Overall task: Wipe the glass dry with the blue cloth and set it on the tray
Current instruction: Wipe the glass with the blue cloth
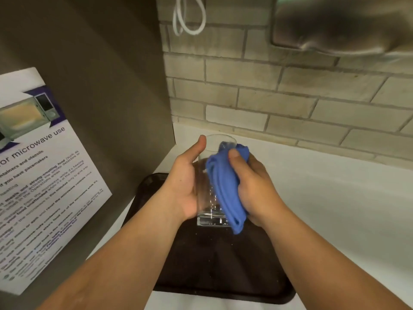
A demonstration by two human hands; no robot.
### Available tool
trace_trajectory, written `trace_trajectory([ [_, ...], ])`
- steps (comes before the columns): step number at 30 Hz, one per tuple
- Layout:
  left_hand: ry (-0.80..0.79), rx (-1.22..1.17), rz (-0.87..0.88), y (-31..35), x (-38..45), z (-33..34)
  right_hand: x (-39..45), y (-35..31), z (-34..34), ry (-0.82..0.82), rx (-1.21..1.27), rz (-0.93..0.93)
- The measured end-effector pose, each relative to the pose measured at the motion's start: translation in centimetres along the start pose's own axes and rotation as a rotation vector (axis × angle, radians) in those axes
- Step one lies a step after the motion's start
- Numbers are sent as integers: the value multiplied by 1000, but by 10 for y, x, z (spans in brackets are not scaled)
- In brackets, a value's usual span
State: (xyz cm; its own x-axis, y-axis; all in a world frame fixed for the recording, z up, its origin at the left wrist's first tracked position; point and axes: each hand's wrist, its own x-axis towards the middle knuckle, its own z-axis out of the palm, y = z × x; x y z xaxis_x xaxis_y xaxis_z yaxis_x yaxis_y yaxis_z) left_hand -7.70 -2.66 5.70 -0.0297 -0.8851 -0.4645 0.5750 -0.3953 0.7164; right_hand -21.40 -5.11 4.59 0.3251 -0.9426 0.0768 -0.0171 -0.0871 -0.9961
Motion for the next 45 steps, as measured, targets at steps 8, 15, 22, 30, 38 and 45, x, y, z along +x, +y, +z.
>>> trace_trajectory([
  [8,32,98,12,-11,3,3,4,8,5,55,-160,-32],
  [15,-15,5,53,-12,9,0,9,-2,-3,117,122,194],
  [22,-33,-44,99,-23,9,8,-12,7,8,61,-283,-105],
  [30,-51,-120,102,-15,5,7,10,-5,-2,128,-101,46],
  [38,-17,-125,116,-23,4,10,8,-14,7,120,-285,-17],
  [45,79,-125,67,-3,4,4,-9,-3,-8,-36,-91,95],
])
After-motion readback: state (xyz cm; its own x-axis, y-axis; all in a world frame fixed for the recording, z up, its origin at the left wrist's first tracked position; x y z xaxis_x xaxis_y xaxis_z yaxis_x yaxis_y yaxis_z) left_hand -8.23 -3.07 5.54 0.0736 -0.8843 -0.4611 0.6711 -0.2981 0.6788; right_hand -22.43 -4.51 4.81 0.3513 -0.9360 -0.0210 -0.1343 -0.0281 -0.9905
